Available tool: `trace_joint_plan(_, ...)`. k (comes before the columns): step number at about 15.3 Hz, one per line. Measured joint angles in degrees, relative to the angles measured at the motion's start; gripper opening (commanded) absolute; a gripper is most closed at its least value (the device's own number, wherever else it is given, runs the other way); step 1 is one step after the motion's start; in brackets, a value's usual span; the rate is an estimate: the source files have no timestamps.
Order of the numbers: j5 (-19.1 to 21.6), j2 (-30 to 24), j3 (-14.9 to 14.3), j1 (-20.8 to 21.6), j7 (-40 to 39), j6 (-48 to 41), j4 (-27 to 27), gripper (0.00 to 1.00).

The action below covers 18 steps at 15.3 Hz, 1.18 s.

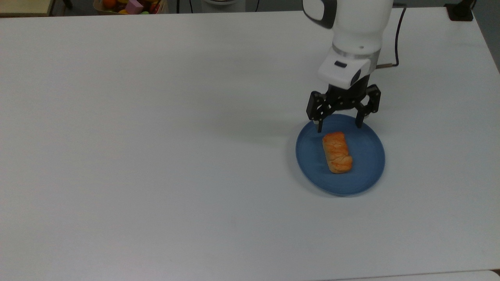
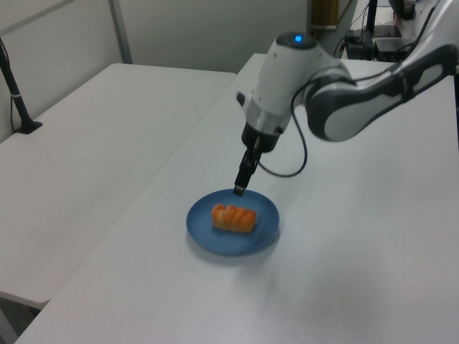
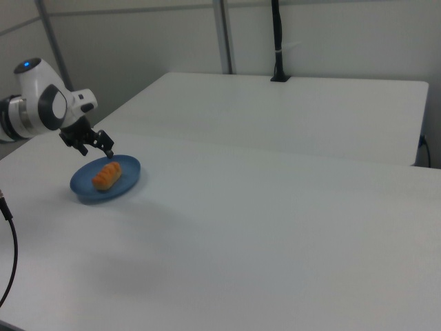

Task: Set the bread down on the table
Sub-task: 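Move the open gripper down over the orange bread roll on the plate, then close the gripper on the bread roll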

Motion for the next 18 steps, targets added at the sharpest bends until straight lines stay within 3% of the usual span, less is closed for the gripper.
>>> trace_joint_plan(7,-6.3,6.7,-0.1,0.5,8.5,7.4,0.4,1.0)
trace_joint_plan(18,-6.8,9.8,-0.1,0.6,10.0,8.6,2.6,0.99)
